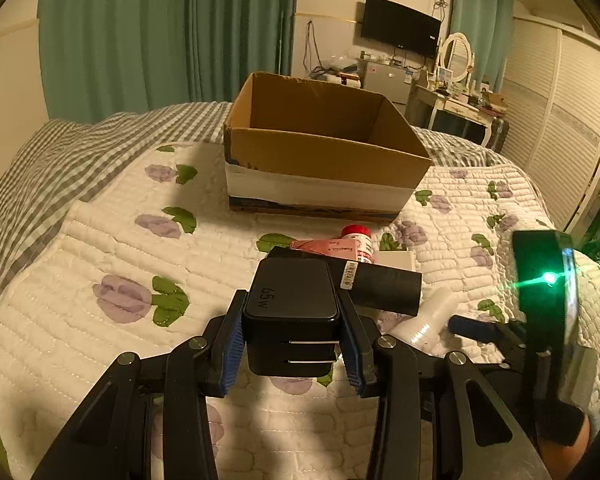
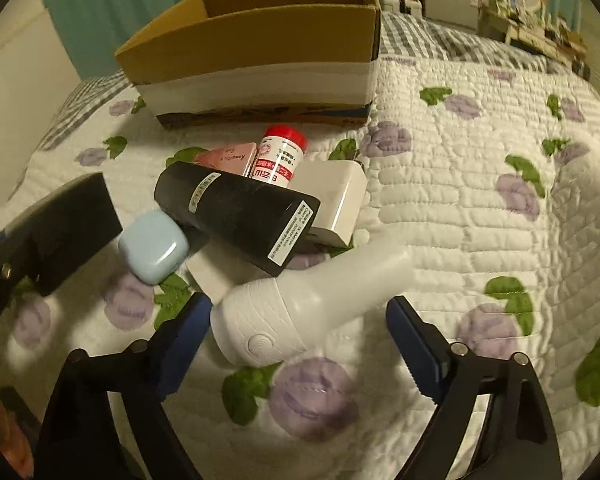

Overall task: Organize rigid objects
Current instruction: 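Grasp the white plastic bottle with the right gripper, then carry the black charger into the box and open the left gripper while the right drops the white bottle in, then grasp the light blue earbud case with the left gripper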

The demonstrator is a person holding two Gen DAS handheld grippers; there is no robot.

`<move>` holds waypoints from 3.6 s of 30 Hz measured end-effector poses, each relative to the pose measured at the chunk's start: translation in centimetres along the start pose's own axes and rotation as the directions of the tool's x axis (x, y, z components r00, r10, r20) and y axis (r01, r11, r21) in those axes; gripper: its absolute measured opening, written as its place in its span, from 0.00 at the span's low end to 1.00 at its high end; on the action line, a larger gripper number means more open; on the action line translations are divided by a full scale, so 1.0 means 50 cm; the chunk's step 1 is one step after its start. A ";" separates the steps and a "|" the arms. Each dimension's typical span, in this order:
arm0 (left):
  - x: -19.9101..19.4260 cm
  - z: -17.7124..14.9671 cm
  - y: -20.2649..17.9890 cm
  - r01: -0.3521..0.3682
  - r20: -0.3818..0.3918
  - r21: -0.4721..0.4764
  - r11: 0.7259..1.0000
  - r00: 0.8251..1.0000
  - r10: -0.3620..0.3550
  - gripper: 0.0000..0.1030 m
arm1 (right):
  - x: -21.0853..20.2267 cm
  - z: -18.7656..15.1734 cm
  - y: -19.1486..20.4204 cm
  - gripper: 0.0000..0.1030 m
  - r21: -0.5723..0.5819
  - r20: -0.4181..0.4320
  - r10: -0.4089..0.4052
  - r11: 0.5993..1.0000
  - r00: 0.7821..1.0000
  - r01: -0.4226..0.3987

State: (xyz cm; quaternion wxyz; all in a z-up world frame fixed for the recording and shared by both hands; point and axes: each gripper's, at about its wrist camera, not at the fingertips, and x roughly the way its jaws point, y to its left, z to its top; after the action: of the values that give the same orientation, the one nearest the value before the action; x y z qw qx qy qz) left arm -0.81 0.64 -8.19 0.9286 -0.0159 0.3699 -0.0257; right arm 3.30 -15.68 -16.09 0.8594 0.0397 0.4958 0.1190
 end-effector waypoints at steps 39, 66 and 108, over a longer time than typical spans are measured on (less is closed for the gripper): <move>-0.009 0.324 -0.039 -0.030 0.194 0.061 0.998 0.981 0.018 0.41 | -0.166 0.325 -0.036 0.51 -0.271 0.292 0.103 0.962 0.951 -0.021; 0.255 0.356 -0.030 -0.126 0.062 0.149 0.981 0.991 0.118 0.58 | -0.008 0.425 -0.009 0.59 -0.370 0.234 0.013 0.926 0.972 0.077; 0.183 -0.040 -0.037 -0.127 -0.308 0.215 0.968 0.932 0.191 0.61 | -0.128 0.088 -0.064 0.94 -0.318 0.219 -0.057 0.940 0.974 0.126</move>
State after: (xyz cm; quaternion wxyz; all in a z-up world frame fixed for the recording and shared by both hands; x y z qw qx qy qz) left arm 4.41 -1.76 -15.83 0.8507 0.1082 0.5142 0.0121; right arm 4.57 -20.14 -9.06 0.9053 -0.1156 0.3783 0.1551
